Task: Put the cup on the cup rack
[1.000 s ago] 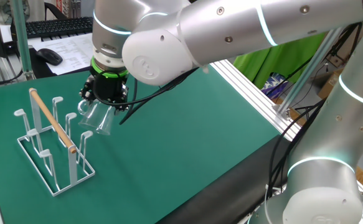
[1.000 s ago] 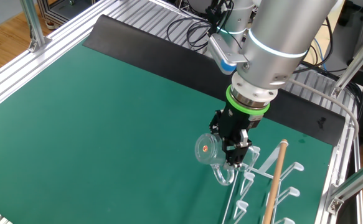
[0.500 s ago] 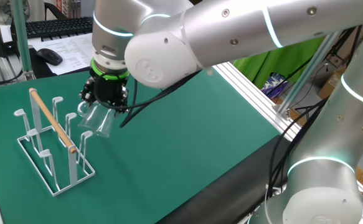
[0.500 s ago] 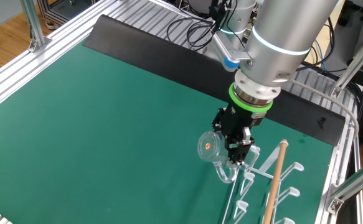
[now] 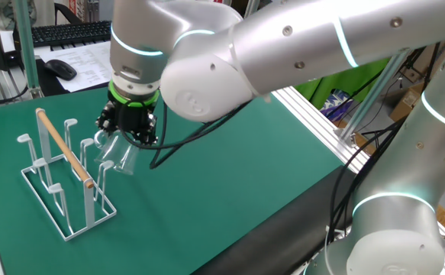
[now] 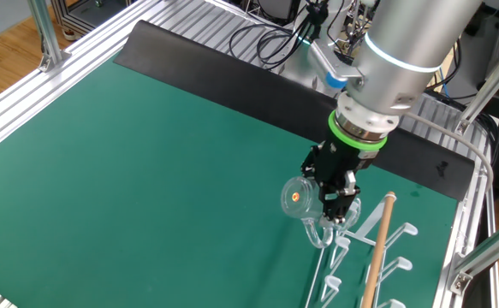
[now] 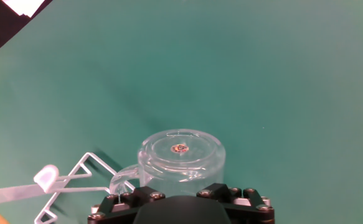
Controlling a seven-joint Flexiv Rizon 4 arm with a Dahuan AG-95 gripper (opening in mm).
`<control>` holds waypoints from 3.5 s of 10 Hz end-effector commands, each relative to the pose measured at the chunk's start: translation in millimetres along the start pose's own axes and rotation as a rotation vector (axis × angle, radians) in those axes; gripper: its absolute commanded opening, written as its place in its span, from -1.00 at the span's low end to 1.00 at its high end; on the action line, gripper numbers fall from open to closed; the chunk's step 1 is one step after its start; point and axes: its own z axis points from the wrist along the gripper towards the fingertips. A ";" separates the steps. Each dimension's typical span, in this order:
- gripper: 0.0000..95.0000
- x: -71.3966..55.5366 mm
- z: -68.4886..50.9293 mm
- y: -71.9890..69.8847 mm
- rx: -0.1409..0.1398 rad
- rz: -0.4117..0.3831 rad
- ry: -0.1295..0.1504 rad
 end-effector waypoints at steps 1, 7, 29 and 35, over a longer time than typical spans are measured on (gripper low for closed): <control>-1.00 2.0 0.7 0.0 -0.004 0.003 -0.008; -1.00 15.6 0.0 -0.2 -0.007 0.024 -0.033; -1.00 44.0 11.1 1.1 -0.039 0.064 -0.118; -1.00 47.9 14.0 1.4 -0.040 0.071 -0.128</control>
